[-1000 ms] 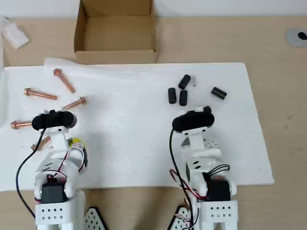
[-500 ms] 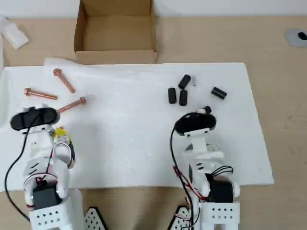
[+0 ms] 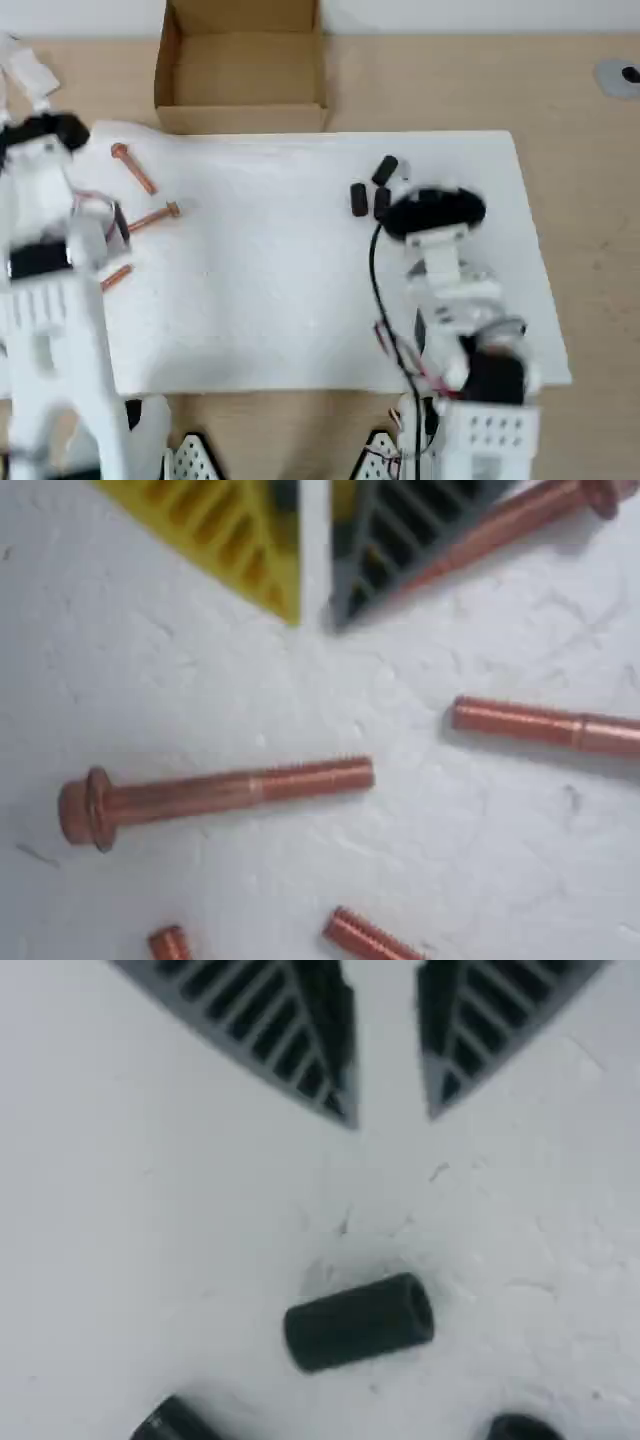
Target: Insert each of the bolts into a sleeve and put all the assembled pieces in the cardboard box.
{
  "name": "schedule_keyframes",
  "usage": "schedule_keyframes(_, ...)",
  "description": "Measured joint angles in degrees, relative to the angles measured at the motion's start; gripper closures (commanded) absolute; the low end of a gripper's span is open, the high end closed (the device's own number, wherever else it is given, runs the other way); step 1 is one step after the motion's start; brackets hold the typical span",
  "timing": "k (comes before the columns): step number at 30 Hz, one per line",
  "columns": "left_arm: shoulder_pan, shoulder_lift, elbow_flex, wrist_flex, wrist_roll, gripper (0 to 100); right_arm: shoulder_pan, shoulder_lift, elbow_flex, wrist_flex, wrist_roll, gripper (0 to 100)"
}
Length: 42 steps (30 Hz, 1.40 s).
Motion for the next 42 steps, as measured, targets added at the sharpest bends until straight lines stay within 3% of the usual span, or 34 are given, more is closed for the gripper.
schedule_keyframes(7, 0.0, 26.55, -26.64, 7.91, 7.21, 97, 0.0, 30.59, -32.35, 7.56, 2.46, 93.2)
schedule_keyframes(12, 0.09, 32.62, -37.36, 8.88, 15.12, 95, -0.18, 44.4, -45.27, 15.03, 10.46, 88.5)
schedule_keyframes(15, 0.44, 35.43, -40.35, 8.88, 18.11, 89, -1.41, 48.79, -47.56, 16.18, 12.75, 85.3)
schedule_keyframes(21, 0.7, 46.68, -45.63, 9.05, 19.69, 89, -1.85, 51.08, -48.53, 13.71, 13.01, 85.0)
schedule_keyframes(31, 0.7, 65.49, -68.66, 22.51, 20.22, 89, -1.85, 56.97, -48.53, 12.13, 13.01, 78.3)
schedule_keyframes(42, 0.79, 83.43, -91.08, 28.75, 17.93, 89, -1.85, 59.52, -48.53, 11.52, 13.01, 78.2)
